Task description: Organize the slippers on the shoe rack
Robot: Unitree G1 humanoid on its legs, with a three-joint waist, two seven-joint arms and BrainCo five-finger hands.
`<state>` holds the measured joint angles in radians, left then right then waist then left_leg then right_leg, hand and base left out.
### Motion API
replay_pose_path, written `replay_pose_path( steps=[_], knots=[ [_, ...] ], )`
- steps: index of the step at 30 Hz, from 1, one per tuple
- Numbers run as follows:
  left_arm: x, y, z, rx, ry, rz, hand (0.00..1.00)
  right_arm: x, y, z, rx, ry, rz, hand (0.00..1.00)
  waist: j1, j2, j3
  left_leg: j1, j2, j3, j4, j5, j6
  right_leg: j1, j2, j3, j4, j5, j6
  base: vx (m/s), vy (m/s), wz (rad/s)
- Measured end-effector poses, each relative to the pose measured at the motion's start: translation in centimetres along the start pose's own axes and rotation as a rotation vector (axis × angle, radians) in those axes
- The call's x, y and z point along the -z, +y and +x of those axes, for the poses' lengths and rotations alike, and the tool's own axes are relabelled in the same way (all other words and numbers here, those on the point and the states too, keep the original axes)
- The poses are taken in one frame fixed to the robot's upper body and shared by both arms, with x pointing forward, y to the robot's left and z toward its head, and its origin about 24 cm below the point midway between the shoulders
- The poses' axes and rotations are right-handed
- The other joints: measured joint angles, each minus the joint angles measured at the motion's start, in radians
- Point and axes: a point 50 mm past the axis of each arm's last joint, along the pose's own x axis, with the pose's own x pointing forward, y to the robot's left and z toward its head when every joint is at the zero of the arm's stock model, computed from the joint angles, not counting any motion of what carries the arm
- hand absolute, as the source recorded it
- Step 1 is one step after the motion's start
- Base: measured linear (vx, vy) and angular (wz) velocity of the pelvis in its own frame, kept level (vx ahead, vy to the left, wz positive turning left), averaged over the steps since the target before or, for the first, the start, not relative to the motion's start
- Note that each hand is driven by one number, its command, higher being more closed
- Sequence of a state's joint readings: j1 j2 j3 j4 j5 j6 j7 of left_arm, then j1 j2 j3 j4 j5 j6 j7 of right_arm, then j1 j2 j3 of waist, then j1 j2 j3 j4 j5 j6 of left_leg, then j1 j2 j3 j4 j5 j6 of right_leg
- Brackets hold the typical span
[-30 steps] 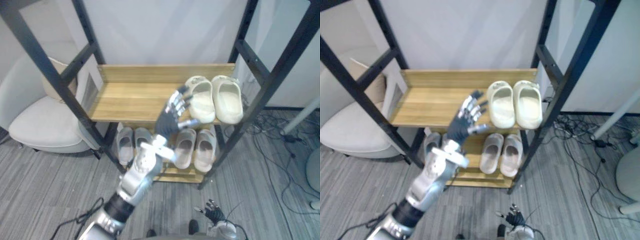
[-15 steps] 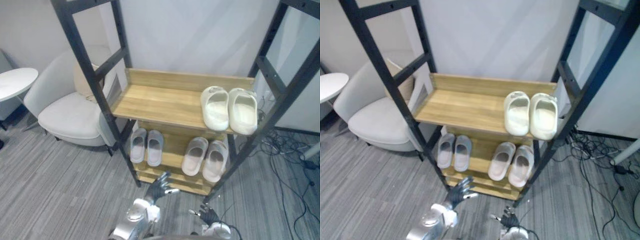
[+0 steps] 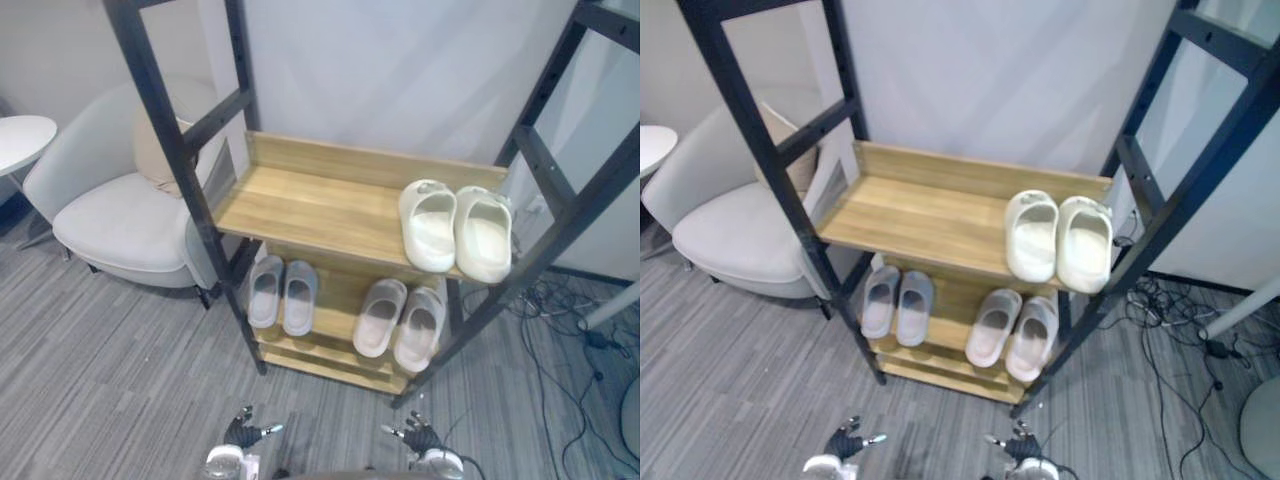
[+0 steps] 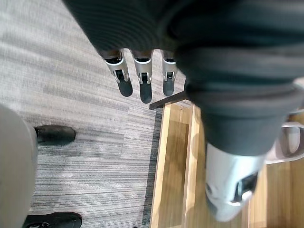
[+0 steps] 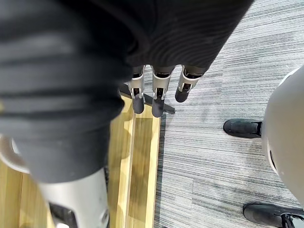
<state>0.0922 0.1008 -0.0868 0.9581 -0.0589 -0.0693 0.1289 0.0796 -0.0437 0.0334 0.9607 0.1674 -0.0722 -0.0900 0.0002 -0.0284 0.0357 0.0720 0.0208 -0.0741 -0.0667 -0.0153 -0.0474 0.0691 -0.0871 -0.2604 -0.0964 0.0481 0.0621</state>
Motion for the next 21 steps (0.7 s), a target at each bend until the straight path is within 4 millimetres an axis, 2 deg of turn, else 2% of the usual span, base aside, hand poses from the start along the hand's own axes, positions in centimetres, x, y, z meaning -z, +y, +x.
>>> replay_pose_path(
  steps=[3,5,7,8,10,11,12,14,15,17,19,21],
  knots=[
    [0.3,0.1,0.0,-0.015,0.016,-0.026,0.00,0.0,0.1,0.0,-0.002,-0.001,-0.005,0.00,0.002,-0.001,0.001,0.001,-0.002,0.008,0.004,-0.011,0.003,-0.002,0.000,0.009,0.006,-0.003,0.002,0.04,0.018,-0.08],
    [0.6,0.2,-0.1,-0.019,0.023,-0.030,0.00,-0.4,0.2,0.2,-0.006,-0.005,-0.013,0.00,0.004,0.007,0.013,-0.013,-0.008,0.010,0.055,-0.046,0.011,-0.015,-0.012,0.012,0.053,-0.035,0.008,0.03,0.055,-0.06],
    [0.3,0.1,-0.1,-0.020,0.013,-0.040,0.00,-0.9,0.3,0.4,-0.009,-0.017,-0.021,0.00,0.003,0.013,0.031,-0.040,-0.025,0.009,0.121,-0.087,0.020,-0.086,-0.049,0.018,0.238,-0.123,0.017,-0.01,0.071,0.06],
    [0.1,0.2,0.0,-0.026,0.005,-0.048,0.00,-1.2,0.4,0.4,-0.013,-0.023,-0.025,0.00,0.003,0.004,0.044,-0.037,-0.042,-0.001,0.141,-0.099,0.029,-0.117,-0.083,0.020,0.352,-0.179,0.028,0.01,0.030,0.36],
    [-0.1,-0.1,0.0,-0.023,0.000,-0.054,0.00,-1.2,0.2,0.4,-0.011,-0.034,-0.031,0.00,0.001,0.002,0.057,-0.033,-0.069,-0.046,0.153,-0.105,0.041,-0.184,-0.129,0.054,0.556,-0.210,0.037,0.04,0.023,0.76],
    [-0.4,0.0,0.1,-0.028,-0.011,-0.062,0.00,-1.4,-0.3,0.3,-0.005,-0.052,-0.029,0.00,-0.007,-0.006,0.070,-0.037,-0.087,-0.090,0.178,-0.111,0.047,-0.224,-0.141,0.116,0.681,-0.211,0.034,0.05,-0.019,1.21],
    [-0.6,0.3,0.1,-0.044,-0.020,-0.073,0.00,-1.3,-0.3,0.1,-0.012,-0.066,-0.021,0.00,-0.009,-0.008,0.079,-0.035,-0.098,-0.135,0.194,-0.113,0.051,-0.246,-0.132,0.187,0.741,-0.231,0.036,0.06,-0.057,1.39],
    [-0.7,0.9,0.1,-0.074,-0.027,-0.104,0.00,-0.5,-0.4,-0.2,-0.026,-0.054,-0.014,0.00,-0.001,-0.030,0.074,-0.041,-0.117,-0.211,0.216,-0.112,0.048,-0.232,-0.082,0.306,0.733,-0.279,0.032,0.12,-0.162,1.41],
    [-0.9,1.0,0.2,-0.079,-0.032,-0.115,0.00,-0.2,-0.3,-0.3,-0.032,-0.048,-0.004,0.00,-0.001,-0.039,0.076,-0.066,-0.135,-0.268,0.234,-0.115,0.040,-0.203,-0.058,0.366,0.663,-0.307,0.017,0.09,-0.202,1.36],
    [-1.3,0.5,0.1,-0.075,-0.043,-0.150,0.00,-0.1,-0.3,-0.3,-0.031,-0.047,0.004,0.00,0.005,-0.036,0.067,-0.106,-0.147,-0.323,0.244,-0.110,0.022,-0.154,-0.045,0.415,0.580,-0.336,0.013,0.04,-0.215,1.16],
    [-1.9,-0.4,0.2,-0.058,-0.058,-0.177,0.00,-1.0,0.0,-0.1,-0.036,-0.069,0.018,0.00,0.017,-0.010,0.076,-0.148,-0.142,-0.372,0.241,-0.091,-0.006,-0.131,-0.051,0.353,0.483,-0.344,0.012,0.00,-0.232,0.91],
    [-2.1,-1.0,0.2,-0.051,-0.057,-0.207,0.00,-1.4,0.6,0.0,-0.050,-0.078,0.019,0.00,0.017,0.000,0.083,-0.169,-0.131,-0.404,0.219,-0.054,-0.027,-0.097,-0.050,0.276,0.416,-0.342,0.010,-0.03,-0.155,1.04]
  ],
)
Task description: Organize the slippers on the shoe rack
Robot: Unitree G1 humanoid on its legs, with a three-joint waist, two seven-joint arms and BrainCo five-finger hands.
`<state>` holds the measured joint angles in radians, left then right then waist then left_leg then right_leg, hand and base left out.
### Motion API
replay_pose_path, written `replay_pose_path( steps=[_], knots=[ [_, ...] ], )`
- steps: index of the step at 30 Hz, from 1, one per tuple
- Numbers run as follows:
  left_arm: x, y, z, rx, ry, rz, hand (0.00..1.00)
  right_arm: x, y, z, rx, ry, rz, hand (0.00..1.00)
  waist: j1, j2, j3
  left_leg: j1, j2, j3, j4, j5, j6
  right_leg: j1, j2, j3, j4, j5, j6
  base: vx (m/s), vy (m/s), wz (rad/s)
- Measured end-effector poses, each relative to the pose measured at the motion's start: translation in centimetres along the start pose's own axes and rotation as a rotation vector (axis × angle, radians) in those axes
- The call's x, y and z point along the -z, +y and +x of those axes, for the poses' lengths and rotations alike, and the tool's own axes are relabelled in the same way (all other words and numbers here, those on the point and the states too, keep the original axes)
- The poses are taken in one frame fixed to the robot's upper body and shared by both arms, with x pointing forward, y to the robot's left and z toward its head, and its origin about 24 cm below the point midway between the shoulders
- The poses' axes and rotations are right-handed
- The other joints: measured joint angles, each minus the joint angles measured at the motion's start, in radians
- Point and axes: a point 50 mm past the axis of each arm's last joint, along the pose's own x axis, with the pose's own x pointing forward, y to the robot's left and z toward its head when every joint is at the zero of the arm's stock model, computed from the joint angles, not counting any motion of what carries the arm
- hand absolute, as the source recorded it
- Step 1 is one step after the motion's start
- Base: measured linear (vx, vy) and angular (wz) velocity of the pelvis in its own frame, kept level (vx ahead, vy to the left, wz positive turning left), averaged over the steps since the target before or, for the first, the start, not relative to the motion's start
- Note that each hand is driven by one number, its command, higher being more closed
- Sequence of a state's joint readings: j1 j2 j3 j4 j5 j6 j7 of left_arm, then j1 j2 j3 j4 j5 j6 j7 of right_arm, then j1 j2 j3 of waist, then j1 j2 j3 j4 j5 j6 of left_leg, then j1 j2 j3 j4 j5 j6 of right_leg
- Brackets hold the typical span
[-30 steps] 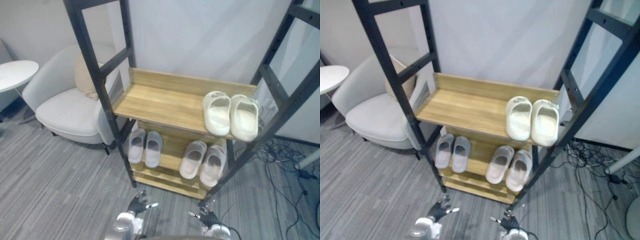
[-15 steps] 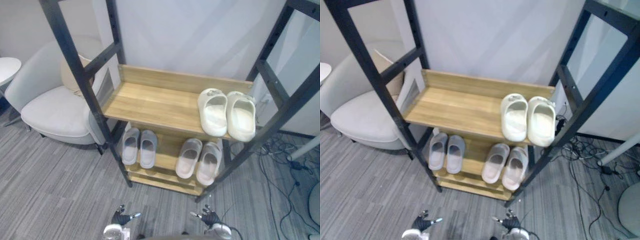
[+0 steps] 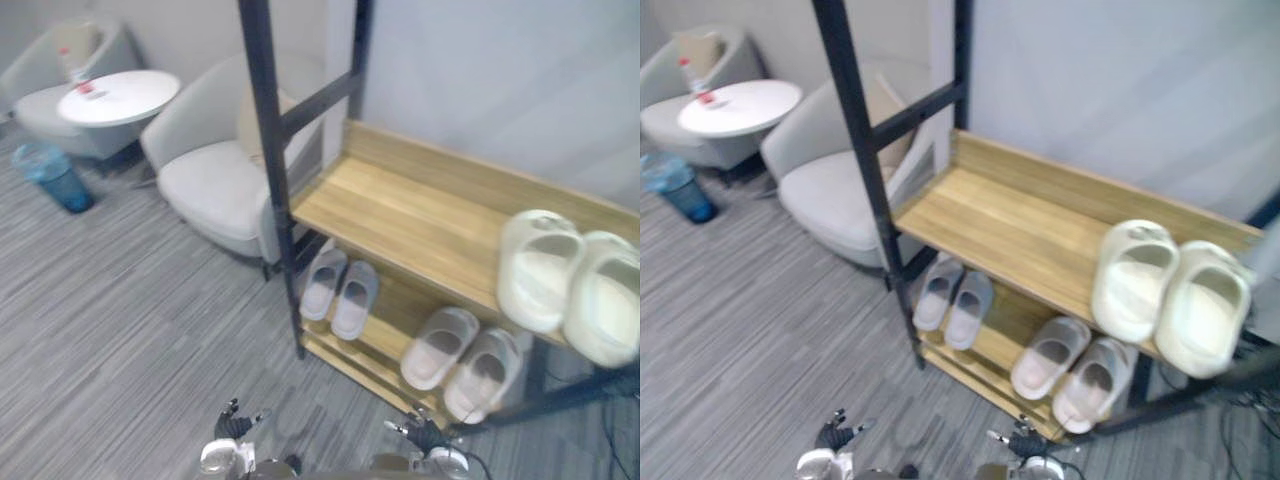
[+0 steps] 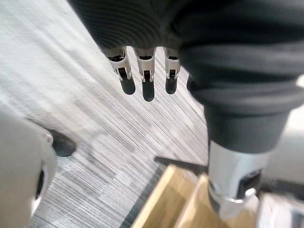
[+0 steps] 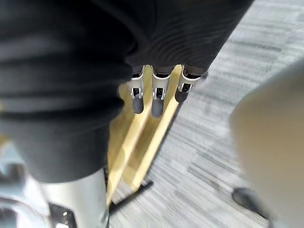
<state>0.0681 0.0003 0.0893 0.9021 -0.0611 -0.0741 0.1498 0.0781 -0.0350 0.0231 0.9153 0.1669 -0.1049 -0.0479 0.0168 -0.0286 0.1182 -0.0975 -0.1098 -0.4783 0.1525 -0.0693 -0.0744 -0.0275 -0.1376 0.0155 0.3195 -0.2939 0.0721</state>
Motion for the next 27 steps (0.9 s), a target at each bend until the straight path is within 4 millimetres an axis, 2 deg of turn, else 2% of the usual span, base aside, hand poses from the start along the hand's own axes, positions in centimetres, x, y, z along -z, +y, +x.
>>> replay_pose_path(
  steps=[4,5,6,7,8,9,11,12,13,14,16,17,18,19,20,21,22,23,25,27],
  knots=[
    [-0.6,-1.1,0.0,0.026,-0.023,-0.020,0.00,-0.5,1.4,0.2,-0.031,-0.016,0.007,0.00,0.025,-0.005,0.009,-0.025,0.037,0.032,-0.062,0.082,-0.010,0.049,0.014,-0.135,-0.070,0.028,-0.030,-0.04,-0.051,0.94],
    [-0.6,-1.2,0.0,0.028,-0.022,-0.021,0.00,-0.8,1.7,0.2,-0.039,-0.025,0.000,0.00,0.024,-0.002,0.008,-0.034,0.049,0.114,-0.082,0.100,0.011,0.050,0.011,-0.167,-0.081,0.037,-0.035,-0.06,-0.006,0.80],
    [-0.6,-1.4,0.0,0.033,-0.019,-0.025,0.00,-1.0,1.8,0.3,-0.042,-0.037,0.001,0.00,0.017,0.000,0.015,-0.051,0.075,0.308,-0.048,0.060,0.066,0.049,0.008,-0.210,-0.089,0.041,-0.040,-0.08,-0.001,0.82],
    [-0.9,-1.5,0.1,0.036,-0.025,-0.032,0.00,-1.3,1.9,0.3,-0.042,-0.050,0.002,0.00,0.013,0.002,0.025,-0.081,0.109,0.459,0.013,0.043,0.086,0.051,0.001,-0.239,-0.079,0.041,-0.040,-0.07,-0.002,1.03],
    [-1.1,-1.6,0.1,0.045,-0.030,-0.032,0.00,-1.4,1.9,0.2,-0.041,-0.060,0.001,0.00,0.008,0.011,0.037,-0.110,0.171,0.663,0.107,0.009,0.096,0.065,-0.003,-0.285,-0.074,0.040,-0.040,-0.08,0.028,1.05],
    [-0.9,-1.7,0.1,0.051,-0.027,-0.032,0.00,-1.1,1.7,0.1,-0.035,-0.047,-0.001,0.00,0.005,0.024,0.034,-0.130,0.205,0.772,0.155,-0.020,0.106,0.065,-0.006,-0.329,-0.066,0.037,-0.036,-0.06,0.053,0.96],
    [-1.1,-1.5,0.2,0.048,-0.034,-0.028,0.00,-1.6,1.9,0.3,-0.039,-0.057,-0.002,0.00,0.011,0.032,0.039,-0.164,0.188,0.815,0.170,-0.054,0.147,0.064,-0.026,-0.383,-0.068,0.013,-0.014,-0.05,0.121,0.89],
    [-1.2,-1.5,0.3,0.047,-0.029,-0.023,0.00,-1.7,1.9,0.3,-0.039,-0.060,-0.001,0.00,-0.008,0.016,0.047,-0.157,0.185,0.866,0.156,-0.065,0.150,0.073,-0.044,-0.418,-0.099,0.006,-0.004,-0.03,0.152,1.13],
    [-1.2,-1.4,0.4,0.047,-0.020,-0.018,0.00,-1.5,1.8,0.3,-0.037,-0.056,0.000,0.00,-0.018,0.012,0.047,-0.156,0.189,0.887,0.166,-0.064,0.150,0.091,-0.057,-0.436,-0.121,0.008,-0.007,0.04,0.183,1.32],
    [-1.2,-1.3,0.5,0.046,-0.015,-0.013,0.00,-1.5,1.7,0.3,-0.034,-0.055,0.001,0.00,-0.018,0.021,0.047,-0.160,0.187,0.890,0.182,-0.066,0.135,0.110,-0.057,-0.445,-0.121,0.000,0.006,0.08,0.167,1.29],
    [-1.3,-1.3,0.5,0.053,-0.022,0.008,0.00,-1.4,1.5,0.3,-0.032,-0.049,-0.002,0.00,-0.015,-0.009,0.046,-0.148,0.114,0.847,0.166,-0.089,0.131,0.133,-0.095,-0.445,-0.096,-0.017,0.027,0.17,0.178,0.95],
    [-1.4,-1.4,0.5,0.054,-0.027,0.010,0.00,-1.4,1.5,0.3,-0.032,-0.048,-0.006,0.00,-0.012,-0.014,0.050,-0.140,0.090,0.837,0.169,-0.106,0.144,0.124,-0.120,-0.425,-0.022,-0.010,0.025,0.25,0.193,0.63],
    [-1.3,-1.2,0.6,0.054,-0.021,0.027,0.00,-1.6,1.7,0.4,-0.039,-0.054,-0.009,0.00,-0.009,-0.005,0.051,-0.133,0.077,0.811,0.177,-0.120,0.155,0.084,-0.141,-0.391,0.106,0.011,0.024,0.32,0.245,0.65],
    [-1.2,-1.3,0.6,0.063,-0.019,0.044,0.00,-1.6,1.7,0.4,-0.040,-0.053,-0.008,0.00,-0.018,-0.002,0.057,-0.118,0.070,0.783,0.180,-0.128,0.153,0.028,-0.157,-0.352,0.244,0.041,0.005,0.22,0.174,0.78],
    [-1.4,-1.2,0.7,0.067,-0.024,0.059,0.00,-1.8,1.8,0.4,-0.051,-0.060,-0.007,0.00,-0.024,-0.003,0.068,-0.089,0.063,0.749,0.177,-0.139,0.153,-0.026,-0.156,-0.293,0.396,0.080,-0.029,0.29,0.176,0.93],
    [-1.2,-0.9,0.8,0.063,-0.006,0.076,0.00,-2.1,1.9,0.4,-0.058,-0.072,-0.007,0.00,-0.030,0.001,0.077,-0.043,0.060,0.706,0.165,-0.151,0.148,-0.073,-0.104,-0.201,0.498,0.052,0.007,0.34,0.110,0.94],
    [-1.0,-0.7,0.8,0.058,0.001,0.072,0.00,-2.0,1.9,0.4,-0.059,-0.071,-0.008,0.00,-0.029,0.001,0.079,-0.006,0.060,0.684,0.148,-0.153,0.144,-0.108,-0.061,-0.152,0.524,0.024,0.021,0.44,0.090,0.91],
    [-0.9,-0.6,0.8,0.054,0.006,0.067,0.00,-2.0,1.8,0.4,-0.058,-0.072,-0.010,0.00,-0.029,-0.002,0.077,0.038,0.059,0.664,0.117,-0.150,0.146,-0.148,-0.028,-0.138,0.508,-0.002,0.017,0.39,0.050,0.66],
    [-0.8,-0.6,0.8,0.054,0.012,0.066,0.00,-2.3,1.7,0.5,-0.057,-0.085,-0.010,0.00,-0.030,-0.003,0.077,0.107,0.049,0.614,0.055,-0.151,0.145,-0.232,0.036,-0.117,0.368,-0.012,0.016,0.38,0.016,0.64],
    [-0.6,-0.6,0.8,0.057,0.023,0.067,0.00,-2.6,1.6,0.5,-0.056,-0.100,-0.012,0.00,-0.040,-0.006,0.077,0.141,0.035,0.562,0.021,-0.157,0.136,-0.274,0.091,-0.040,0.209,0.021,0.011,0.40,-0.041,0.90]
  ],
)
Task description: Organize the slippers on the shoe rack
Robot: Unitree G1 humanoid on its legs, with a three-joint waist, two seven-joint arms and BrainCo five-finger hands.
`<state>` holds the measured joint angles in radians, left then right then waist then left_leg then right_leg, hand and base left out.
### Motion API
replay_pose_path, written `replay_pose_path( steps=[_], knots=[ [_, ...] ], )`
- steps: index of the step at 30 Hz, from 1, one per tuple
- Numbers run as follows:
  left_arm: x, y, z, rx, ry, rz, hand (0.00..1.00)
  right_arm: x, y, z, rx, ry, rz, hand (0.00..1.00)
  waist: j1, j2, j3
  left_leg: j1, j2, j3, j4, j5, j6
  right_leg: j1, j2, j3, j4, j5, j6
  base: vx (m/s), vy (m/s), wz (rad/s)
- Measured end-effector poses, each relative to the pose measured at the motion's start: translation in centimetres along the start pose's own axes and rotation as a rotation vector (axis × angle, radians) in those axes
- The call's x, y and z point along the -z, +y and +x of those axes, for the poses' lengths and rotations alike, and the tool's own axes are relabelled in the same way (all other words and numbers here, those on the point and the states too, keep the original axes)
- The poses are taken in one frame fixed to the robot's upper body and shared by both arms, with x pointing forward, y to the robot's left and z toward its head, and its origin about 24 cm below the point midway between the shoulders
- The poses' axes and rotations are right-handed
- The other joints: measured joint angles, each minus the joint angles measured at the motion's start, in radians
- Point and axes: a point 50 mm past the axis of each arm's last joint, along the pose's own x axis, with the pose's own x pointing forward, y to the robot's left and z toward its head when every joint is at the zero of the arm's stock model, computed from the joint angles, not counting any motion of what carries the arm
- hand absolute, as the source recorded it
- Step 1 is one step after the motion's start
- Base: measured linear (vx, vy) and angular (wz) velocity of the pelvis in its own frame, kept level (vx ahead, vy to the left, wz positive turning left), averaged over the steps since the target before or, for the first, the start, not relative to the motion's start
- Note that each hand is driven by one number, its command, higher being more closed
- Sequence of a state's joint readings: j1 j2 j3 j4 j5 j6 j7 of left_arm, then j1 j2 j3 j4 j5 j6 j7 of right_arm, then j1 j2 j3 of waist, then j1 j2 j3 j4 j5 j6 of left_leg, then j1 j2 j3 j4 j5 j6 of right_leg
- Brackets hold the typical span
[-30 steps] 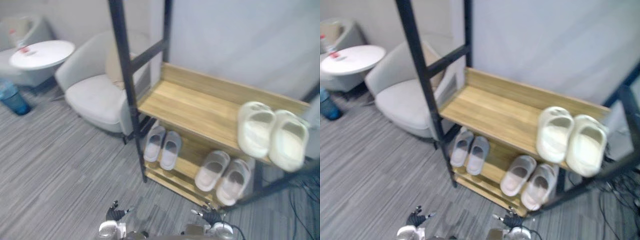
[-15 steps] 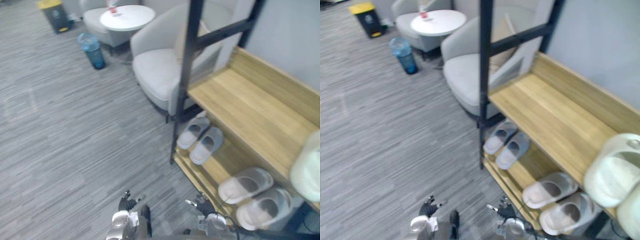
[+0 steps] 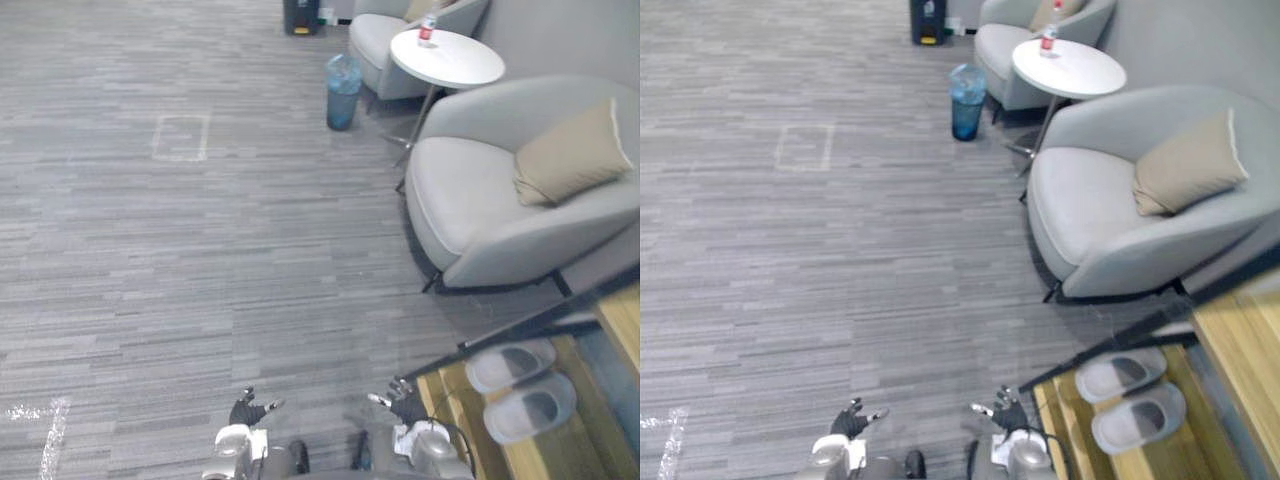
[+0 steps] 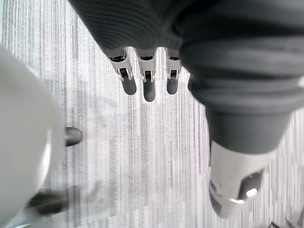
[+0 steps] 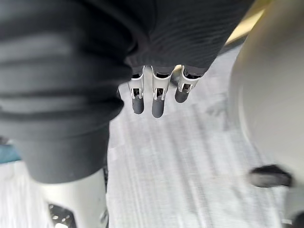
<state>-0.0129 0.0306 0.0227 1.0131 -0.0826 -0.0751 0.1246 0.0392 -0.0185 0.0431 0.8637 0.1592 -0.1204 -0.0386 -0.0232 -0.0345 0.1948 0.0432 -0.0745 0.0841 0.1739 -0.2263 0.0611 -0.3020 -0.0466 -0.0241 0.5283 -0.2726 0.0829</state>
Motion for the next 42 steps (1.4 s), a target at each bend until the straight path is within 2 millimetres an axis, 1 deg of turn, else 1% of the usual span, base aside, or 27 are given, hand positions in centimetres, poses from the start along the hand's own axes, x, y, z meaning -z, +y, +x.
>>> replay_pose_path(
  steps=[2,4,5,7,8,10,12,14,15,16,17,19,21,22,23,25,26,28,30,31,32,33,34,35,37,39,42],
  knots=[
    [0.4,0.0,-0.1,0.000,0.012,-0.004,0.00,0.0,-0.2,0.0,0.003,-0.001,-0.003,0.00,-0.022,-0.017,-0.009,0.027,-0.021,-0.094,0.020,-0.049,-0.021,-0.005,0.012,0.044,-0.125,0.147,-0.063,0.45,-0.124,1.32],
    [1.1,-0.1,-0.4,-0.009,0.033,-0.050,0.00,0.0,-0.6,0.1,0.012,0.008,-0.011,0.00,-0.015,0.024,-0.028,0.028,0.015,-0.125,0.085,-0.064,-0.038,0.045,0.022,-0.009,-0.137,0.132,-0.082,0.56,-0.139,0.97],
    [1.0,-0.5,-0.4,-0.013,0.026,-0.090,0.00,0.1,-0.7,0.1,0.014,0.015,-0.017,0.00,-0.011,0.038,-0.028,-0.019,0.026,-0.107,0.211,-0.057,-0.051,0.088,0.022,-0.039,-0.168,0.123,-0.096,0.67,-0.162,0.80],
    [0.4,-0.4,-0.3,-0.027,0.005,-0.132,0.00,0.2,-0.6,0.0,0.007,0.018,-0.023,0.00,-0.002,0.049,-0.018,-0.159,0.066,-0.036,0.552,0.021,-0.151,0.183,0.023,-0.066,-0.231,0.106,-0.117,0.55,-0.130,0.52],
    [-0.2,-0.2,-0.3,-0.030,-0.022,-0.135,0.00,0.4,-0.3,-0.1,-0.002,0.026,-0.027,0.00,0.018,0.047,-0.007,-0.235,0.126,0.036,0.733,0.003,-0.140,0.260,0.027,-0.067,-0.265,0.081,-0.132,0.47,-0.062,0.18],
    [-0.9,-0.2,-0.3,-0.030,-0.056,-0.140,0.00,0.6,0.1,-0.2,-0.007,0.033,-0.014,0.00,0.036,0.034,0.006,-0.313,0.201,0.101,0.802,-0.036,-0.123,0.377,0.019,-0.086,-0.320,0.055,-0.131,0.46,-0.033,0.13],
    [-1.4,-0.2,-0.2,-0.027,-0.074,-0.148,0.00,0.2,0.5,0.0,-0.013,0.015,-0.001,0.00,0.039,0.033,0.003,-0.390,0.223,0.138,0.675,-0.053,-0.129,0.444,-0.012,-0.104,-0.366,0.036,-0.117,0.39,0.029,0.05],
    [-1.6,-0.3,-0.2,-0.025,-0.084,-0.154,0.00,-0.2,0.6,0.0,-0.016,-0.003,0.001,0.00,0.042,0.037,0.001,-0.431,0.215,0.156,0.468,-0.018,-0.111,0.485,-0.036,-0.111,-0.407,0.022,-0.094,0.38,0.114,0.01],
    [-1.5,-0.4,-0.3,-0.024,-0.083,-0.160,0.00,-0.1,0.5,0.0,-0.015,0.001,0.000,0.00,0.052,0.049,-0.005,-0.440,0.203,0.147,0.284,0.055,-0.103,0.518,-0.042,-0.113,-0.435,0.007,-0.070,0.47,0.220,0.03],
    [-1.6,-0.4,-0.2,-0.023,-0.088,-0.157,0.00,0.1,0.4,0.0,-0.011,0.012,-0.003,0.00,0.063,0.052,-0.009,-0.438,0.192,0.134,0.243,0.157,-0.070,0.540,-0.045,-0.106,-0.449,-0.005,-0.060,0.57,0.272,0.28],
    [-1.8,-0.1,-0.1,-0.026,-0.091,-0.144,0.00,0.7,0.6,0.0,-0.012,0.044,-0.004,0.00,0.060,0.013,-0.021,-0.427,0.137,0.142,0.226,0.131,-0.059,0.538,-0.086,-0.105,-0.436,0.000,-0.062,0.61,0.291,0.43],
    [-1.9,0.2,0.0,-0.034,-0.092,-0.136,0.00,1.0,0.7,0.0,-0.014,0.062,-0.010,0.00,0.062,-0.005,-0.025,-0.422,0.100,0.139,0.250,0.096,-0.025,0.501,-0.120,-0.081,-0.316,0.016,-0.055,0.54,0.259,0.51],
    [-1.5,0.4,0.1,-0.038,-0.071,-0.127,0.00,1.3,0.6,0.0,-0.011,0.079,-0.003,0.00,0.060,-0.012,-0.025,-0.363,0.066,0.133,0.244,0.050,-0.004,0.433,-0.147,-0.027,-0.088,0.062,0.008,0.49,0.245,0.29],
    [-1.0,0.7,0.1,-0.043,-0.049,-0.115,0.00,1.5,0.6,-0.1,-0.011,0.084,-0.002,0.00,0.056,-0.013,-0.024,-0.289,0.046,0.123,0.210,0.026,0.006,0.356,-0.151,0.026,0.141,0.160,0.048,0.51,0.236,0.20],
    [-0.6,0.9,0.1,-0.046,-0.023,-0.099,0.00,1.7,0.6,-0.2,-0.011,0.090,-0.001,0.00,0.051,-0.011,-0.021,-0.210,0.035,0.111,0.173,0.012,0.008,0.284,-0.143,0.052,0.338,0.163,0.054,0.51,0.214,0.20],
    [0.2,0.9,0.0,-0.047,0.010,-0.084,0.00,1.4,0.5,-0.2,-0.011,0.071,-0.001,0.00,0.033,-0.007,-0.020,-0.084,0.027,0.094,0.089,0.012,0.008,0.177,-0.128,0.033,0.511,0.116,0.028,0.49,0.155,0.17],
    [0.4,0.8,0.0,-0.044,0.018,-0.083,0.00,1.0,0.6,-0.1,-0.014,0.053,-0.001,0.00,0.029,0.001,-0.015,-0.015,0.030,0.086,0.036,0.012,0.008,0.122,-0.108,0.021,0.519,0.081,0.011,0.49,0.102,0.17],
    [0.4,0.4,0.0,-0.035,0.024,-0.089,0.00,0.6,0.6,-0.1,-0.014,0.034,0.003,0.00,0.017,0.000,-0.014,0.071,0.036,0.065,-0.036,0.006,0.013,0.035,-0.073,-0.011,0.409,0.020,-0.018,0.40,0.001,0.26],
    [0.4,-0.1,0.0,-0.025,0.027,-0.094,0.00,0.4,0.5,0.0,-0.009,0.023,0.010,0.00,0.013,0.000,-0.014,0.116,0.053,0.047,-0.060,-0.019,0.009,-0.017,-0.031,-0.040,0.219,0.015,-0.020,0.37,-0.063,0.28],
    [0.3,-0.3,0.0,-0.019,0.027,-0.096,0.00,0.3,0.5,0.0,-0.009,0.018,0.009,0.00,0.008,0.000,-0.014,0.134,0.064,0.035,-0.068,-0.035,-0.002,-0.029,-0.010,-0.046,0.076,0.041,-0.023,0.50,-0.131,0.36],
    [0.3,-0.5,0.0,-0.012,0.027,-0.097,0.00,0.3,0.5,0.0,-0.009,0.020,0.010,0.00,0.004,-0.007,-0.017,0.148,0.064,0.016,-0.072,-0.060,-0.015,-0.028,0.007,-0.044,-0.123,0.109,-0.027,0.52,-0.164,0.50],
    [0.6,-0.7,-0.1,-0.001,0.036,-0.088,0.00,0.3,0.4,0.1,-0.005,0.021,0.015,0.00,-0.004,-0.009,-0.018,0.176,0.064,-0.006,-0.072,-0.090,-0.024,-0.026,0.019,-0.024,-0.180,0.211,-0.051,0.54,-0.180,0.54],
    [1.0,-0.9,-0.2,0.005,0.047,-0.092,0.00,0.3,0.2,0.1,-0.001,0.021,0.013,0.00,-0.014,0.004,-0.023,0.192,0.077,-0.022,-0.072,-0.105,-0.029,-0.019,0.034,-0.022,-0.161,0.229,-0.078,0.53,-0.156,0.53],
    [1.8,-1.2,-0.6,0.008,0.070,-0.115,0.00,0.1,0.2,0.2,0.002,0.020,0.020,0.00,-0.018,0.018,-0.036,0.201,0.098,-0.043,-0.037,-0.111,-0.031,-0.011,0.042,-0.039,-0.126,0.177,-0.097,0.46,-0.129,0.43],
    [1.5,-1.2,-0.5,-0.002,0.056,-0.138,0.00,0.2,-0.1,0.3,0.010,0.033,0.025,0.00,-0.016,0.030,-0.034,0.121,0.112,-0.052,0.180,-0.105,-0.041,0.022,0.038,-0.064,-0.104,0.129,-0.114,0.55,-0.178,0.31],
    [1.1,-0.7,-0.4,-0.026,0.041,-0.187,0.00,-0.1,-0.1,0.3,0.005,0.023,0.015,0.00,-0.015,0.059,-0.019,-0.067,0.166,-0.057,0.654,0.002,-0.197,0.145,0.062,-0.078,-0.172,0.092,-0.137,0.60,-0.145,0.11],
    [0.3,0.2,-0.3,-0.057,0.002,-0.212,0.00,0.7,0.6,0.0,-0.019,0.054,-0.002,0.00,0.020,0.051,-0.003,-0.196,0.256,0.026,0.877,-0.018,-0.163,0.339,0.079,-0.054,-0.269,0.044,-0.148,0.55,-0.062,-0.19]
  ],
)
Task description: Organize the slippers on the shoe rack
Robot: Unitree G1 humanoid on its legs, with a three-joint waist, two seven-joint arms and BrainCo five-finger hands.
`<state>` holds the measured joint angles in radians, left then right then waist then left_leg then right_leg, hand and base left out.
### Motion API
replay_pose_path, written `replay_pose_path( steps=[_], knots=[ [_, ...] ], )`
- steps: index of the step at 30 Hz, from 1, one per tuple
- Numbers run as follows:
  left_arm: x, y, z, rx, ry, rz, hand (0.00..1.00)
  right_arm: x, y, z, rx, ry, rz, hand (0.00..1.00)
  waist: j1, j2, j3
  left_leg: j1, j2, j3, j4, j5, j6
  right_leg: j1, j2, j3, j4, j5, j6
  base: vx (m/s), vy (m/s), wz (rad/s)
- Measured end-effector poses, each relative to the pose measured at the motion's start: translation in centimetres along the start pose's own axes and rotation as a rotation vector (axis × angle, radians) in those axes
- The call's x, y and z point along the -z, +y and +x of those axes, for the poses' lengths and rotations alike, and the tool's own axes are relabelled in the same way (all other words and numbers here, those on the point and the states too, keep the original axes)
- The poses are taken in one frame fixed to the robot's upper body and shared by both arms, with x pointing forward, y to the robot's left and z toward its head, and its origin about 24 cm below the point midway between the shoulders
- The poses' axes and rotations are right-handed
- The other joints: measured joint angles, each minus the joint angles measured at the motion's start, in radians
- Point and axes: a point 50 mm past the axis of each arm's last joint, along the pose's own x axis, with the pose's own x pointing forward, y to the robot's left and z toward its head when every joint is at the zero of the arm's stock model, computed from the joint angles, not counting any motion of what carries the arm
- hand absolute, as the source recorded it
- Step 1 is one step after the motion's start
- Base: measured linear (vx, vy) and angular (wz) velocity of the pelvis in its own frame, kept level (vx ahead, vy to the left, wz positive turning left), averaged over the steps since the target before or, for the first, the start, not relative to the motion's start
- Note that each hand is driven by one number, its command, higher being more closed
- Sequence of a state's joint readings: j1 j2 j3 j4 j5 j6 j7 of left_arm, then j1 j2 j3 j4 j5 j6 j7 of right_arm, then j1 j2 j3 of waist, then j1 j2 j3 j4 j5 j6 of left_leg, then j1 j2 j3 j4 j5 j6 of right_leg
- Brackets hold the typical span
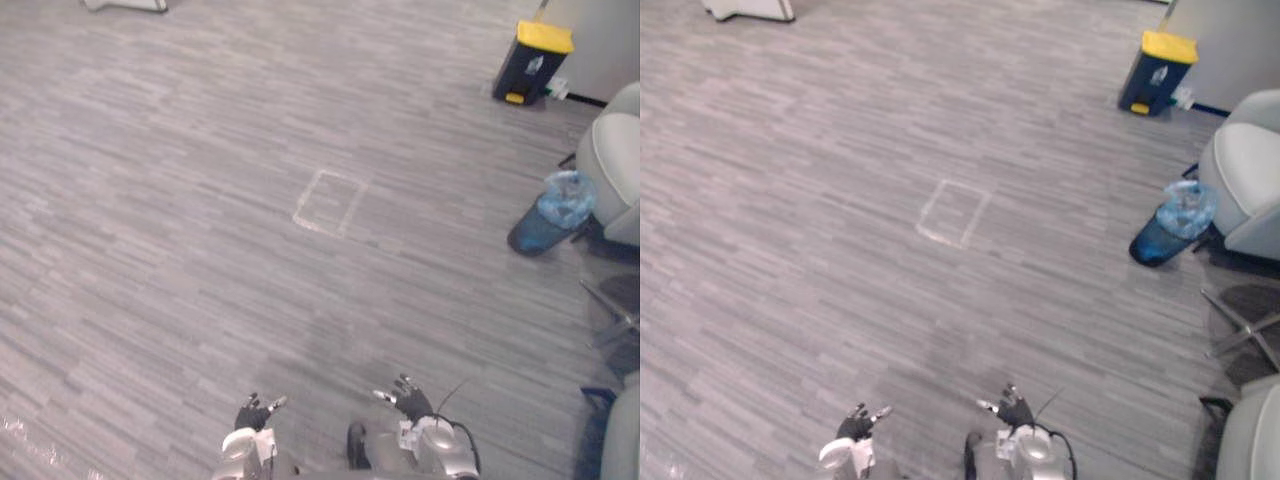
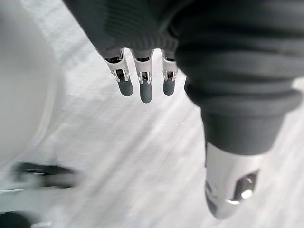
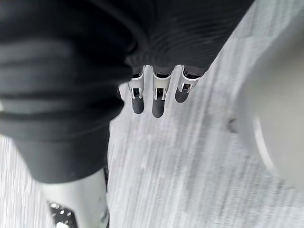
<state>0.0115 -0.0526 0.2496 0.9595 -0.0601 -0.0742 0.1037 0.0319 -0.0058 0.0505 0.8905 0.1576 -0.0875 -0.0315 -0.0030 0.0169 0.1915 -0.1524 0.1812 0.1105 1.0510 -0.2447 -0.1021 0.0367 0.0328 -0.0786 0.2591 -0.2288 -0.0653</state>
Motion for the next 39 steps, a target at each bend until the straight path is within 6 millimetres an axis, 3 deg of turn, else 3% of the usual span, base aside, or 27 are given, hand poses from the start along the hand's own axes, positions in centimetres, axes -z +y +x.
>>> replay_pose_path(
  steps=[2,4,6,7,9,11,12,14,15,16,17,18,19,21,22,24,25,26,28,29,30,31,32,33,34,36,39],
  knots=[
    [-0.4,-0.1,0.0,0.003,-0.017,-0.003,0.00,0.3,0.1,-0.1,-0.001,0.010,0.003,0.00,0.010,-0.002,-0.003,-0.066,0.020,0.033,-0.039,-0.016,0.015,0.074,-0.011,0.009,-0.044,-0.012,0.004,0.48,0.022,-0.18],
    [-0.8,-0.1,0.0,0.003,-0.034,-0.002,0.00,0.6,0.2,-0.1,0.001,0.025,0.006,0.00,0.020,-0.007,-0.005,-0.130,0.006,0.104,-0.290,-0.037,0.027,0.146,-0.055,0.026,-0.097,-0.024,0.022,0.47,0.124,-0.40],
    [-0.8,-0.3,0.0,0.008,-0.036,0.003,0.00,0.8,0.0,-0.2,0.006,0.032,0.005,0.00,0.021,-0.003,-0.007,-0.156,-0.032,0.098,-0.555,0.034,0.047,0.193,-0.091,0.047,-0.123,-0.045,0.056,0.48,0.216,-0.41],
    [-0.8,-0.5,0.0,0.019,-0.040,0.020,0.00,1.1,0.0,-0.2,0.011,0.051,0.004,0.00,0.035,-0.010,-0.011,-0.151,-0.073,0.061,-0.641,0.176,0.057,0.221,-0.117,0.075,-0.139,-0.056,0.069,0.67,0.354,-0.17],
    [-0.8,-0.1,0.1,0.021,-0.035,0.076,0.00,1.6,0.2,-0.2,0.005,0.067,0.000,0.00,0.026,-0.038,-0.044,-0.129,-0.122,0.072,-0.678,0.156,0.071,0.192,-0.149,0.116,-0.124,-0.012,0.055,0.60,0.335,0.09],
    [-0.9,0.4,0.3,0.009,-0.031,0.086,0.00,2.1,0.1,-0.3,0.012,0.092,0.007,0.00,0.028,-0.065,-0.053,-0.118,-0.145,0.089,-0.623,0.106,0.124,0.163,-0.175,0.192,0.001,0.013,0.088,0.45,0.250,0.11],
    [-0.7,0.7,0.3,-0.002,-0.022,0.084,0.00,2.0,0.0,-0.3,0.016,0.092,0.009,0.00,0.029,-0.075,-0.057,-0.081,-0.160,0.101,-0.630,0.090,0.148,0.116,-0.177,0.213,0.140,0.044,0.129,0.46,0.218,-0.13],
    [-0.3,1.1,0.3,-0.010,0.000,0.098,0.00,2.1,-0.1,-0.3,0.015,0.096,0.001,0.00,0.028,-0.075,-0.056,0.010,-0.171,0.113,-0.668,0.054,0.157,0.004,-0.166,0.242,0.424,0.182,0.190,0.50,0.232,-0.35],
    [-0.1,1.3,0.3,-0.014,0.011,0.113,0.00,1.9,-0.1,-0.3,0.011,0.087,-0.006,0.00,0.026,-0.070,-0.049,0.094,-0.180,0.122,-0.712,0.017,0.152,-0.080,-0.167,0.246,0.633,0.200,0.198,0.38,0.161,-0.42],
    [0.1,1.3,0.3,-0.017,0.017,0.113,0.00,1.8,-0.1,-0.3,0.010,0.082,-0.011,0.00,0.025,-0.065,-0.044,0.122,-0.184,0.125,-0.724,0.008,0.151,-0.109,-0.169,0.235,0.690,0.183,0.186,0.35,0.111,-0.38],
    [0.4,1.3,0.2,-0.018,0.039,0.113,0.00,1.3,-0.1,-0.2,0.006,0.059,-0.021,0.00,0.011,-0.067,-0.044,0.195,-0.193,0.125,-0.764,-0.007,0.160,-0.192,-0.169,0.198,0.820,0.111,0.145,0.32,0.062,-0.15],
    [0.5,0.9,0.2,-0.010,0.042,0.109,0.00,0.9,-0.1,-0.2,0.005,0.038,-0.020,0.00,0.001,-0.060,-0.042,0.251,-0.188,0.115,-0.803,-0.024,0.158,-0.261,-0.152,0.148,0.852,0.070,0.137,0.32,0.042,-0.06],
    [0.4,0.7,0.2,-0.005,0.040,0.108,0.00,0.7,-0.1,-0.1,0.005,0.029,-0.018,0.00,-0.001,-0.060,-0.042,0.272,-0.186,0.109,-0.817,-0.033,0.155,-0.293,-0.142,0.126,0.847,0.051,0.137,0.33,0.011,0.15],
    [0.8,-0.2,0.1,0.016,0.057,0.098,0.00,0.3,-0.5,-0.1,0.022,0.006,0.006,0.00,-0.007,-0.061,-0.037,0.355,-0.170,0.071,-0.860,-0.058,0.158,-0.368,-0.101,0.043,0.670,-0.023,0.115,0.37,-0.041,0.44],
    [0.9,-0.5,0.1,0.022,0.060,0.095,0.00,0.2,-0.7,-0.1,0.027,0.001,0.009,0.00,-0.012,-0.060,-0.037,0.369,-0.164,0.057,-0.870,-0.069,0.159,-0.376,-0.089,0.028,0.592,-0.022,0.115,0.40,-0.091,0.73],
    [0.8,-1.3,0.0,0.046,0.059,0.091,0.00,0.2,-1.0,-0.1,0.036,-0.001,0.021,0.00,-0.019,-0.061,-0.037,0.405,-0.155,-0.001,-0.886,-0.116,0.138,-0.387,-0.065,0.015,0.272,0.040,0.110,0.43,-0.137,0.76],
    [0.9,-1.5,0.0,0.058,0.062,0.090,0.00,0.1,-1.2,-0.1,0.041,-0.001,0.029,0.00,-0.021,-0.062,-0.037,0.428,-0.160,-0.021,-0.900,-0.132,0.132,-0.387,-0.063,0.016,0.194,0.122,0.096,0.64,-0.203,0.73],
    [1.6,-1.8,-0.2,0.074,0.085,0.095,0.00,-0.1,-1.6,0.0,0.049,-0.008,0.020,0.00,-0.032,-0.028,-0.050,0.458,-0.136,-0.066,-0.913,-0.132,0.128,-0.379,-0.046,0.004,0.230,0.110,0.070,0.58,-0.163,0.61],
    [1.9,-1.7,-0.3,0.076,0.090,0.100,0.00,-0.4,-2.0,0.0,0.059,-0.015,0.017,0.00,-0.030,-0.006,-0.051,0.436,-0.120,-0.116,-0.832,-0.103,0.098,-0.375,-0.061,-0.029,0.297,0.044,0.036,0.66,-0.201,0.51],
    [2.1,-1.6,-0.4,0.074,0.092,0.101,0.00,-0.7,-2.1,0.1,0.061,-0.020,0.011,0.00,-0.042,0.009,-0.048,0.394,-0.118,-0.161,-0.697,-0.078,0.061,-0.337,-0.061,-0.055,0.298,0.015,0.018,0.61,-0.211,0.63],
    [1.9,-1.5,-0.4,0.067,0.087,0.087,0.00,-0.6,-2.1,0.1,0.057,-0.011,0.006,0.00,-0.049,0.019,-0.050,0.314,-0.109,-0.191,-0.501,-0.019,-0.036,-0.268,-0.052,-0.076,0.245,-0.003,0.012,0.50,-0.162,0.57],
    [2.0,-1.2,-0.4,0.057,0.089,0.075,0.00,-0.4,-1.9,0.1,0.050,-0.004,0.001,0.00,-0.047,0.021,-0.048,0.257,-0.099,-0.194,-0.372,0.040,-0.093,-0.218,-0.043,-0.076,0.202,-0.009,0.009,0.62,-0.160,0.31],
    [1.7,-0.5,-0.3,0.033,0.074,0.045,0.00,-0.1,-1.3,0.1,0.033,0.011,-0.006,0.00,-0.036,0.024,-0.044,0.167,-0.067,-0.162,-0.164,0.072,-0.103,-0.128,-0.019,-0.070,0.126,-0.016,-0.002,0.60,-0.138,0.00],
    [1.4,-0.5,-0.3,0.029,0.060,0.039,0.00,0.0,-1.0,0.1,0.025,0.017,-0.008,0.00,-0.032,0.022,-0.038,0.134,-0.051,-0.133,-0.093,0.065,-0.089,-0.085,-0.010,-0.061,0.093,-0.020,-0.009,0.65,-0.127,-0.20],
    [0.7,-0.2,-0.2,0.021,0.034,0.036,0.00,0.5,-0.4,0.1,0.012,0.037,-0.003,0.00,-0.013,0.014,-0.028,0.069,-0.024,-0.077,0.001,0.033,-0.033,0.002,-0.001,-0.041,0.034,-0.026,-0.015,0.48,-0.059,-0.33],
    [0.1,-0.4,-0.1,0.025,0.003,0.031,0.00,1.0,0.0,-0.1,0.005,0.054,0.011,0.00,0.013,0.004,-0.028,-0.048,0.003,0.003,-0.011,-0.013,0.015,0.118,-0.006,-0.003,-0.051,-0.029,-0.014,0.49,-0.006,-0.56],
    [-0.3,-0.4,-0.1,0.025,-0.017,0.031,0.00,1.2,0.2,-0.1,0.013,0.058,0.044,0.00,0.019,0.004,-0.026,-0.149,-0.026,0.045,-0.352,-0.043,0.043,0.212,-0.067,0.055,-0.095,-0.042,0.007,0.54,0.151,-0.75]
  ],
)
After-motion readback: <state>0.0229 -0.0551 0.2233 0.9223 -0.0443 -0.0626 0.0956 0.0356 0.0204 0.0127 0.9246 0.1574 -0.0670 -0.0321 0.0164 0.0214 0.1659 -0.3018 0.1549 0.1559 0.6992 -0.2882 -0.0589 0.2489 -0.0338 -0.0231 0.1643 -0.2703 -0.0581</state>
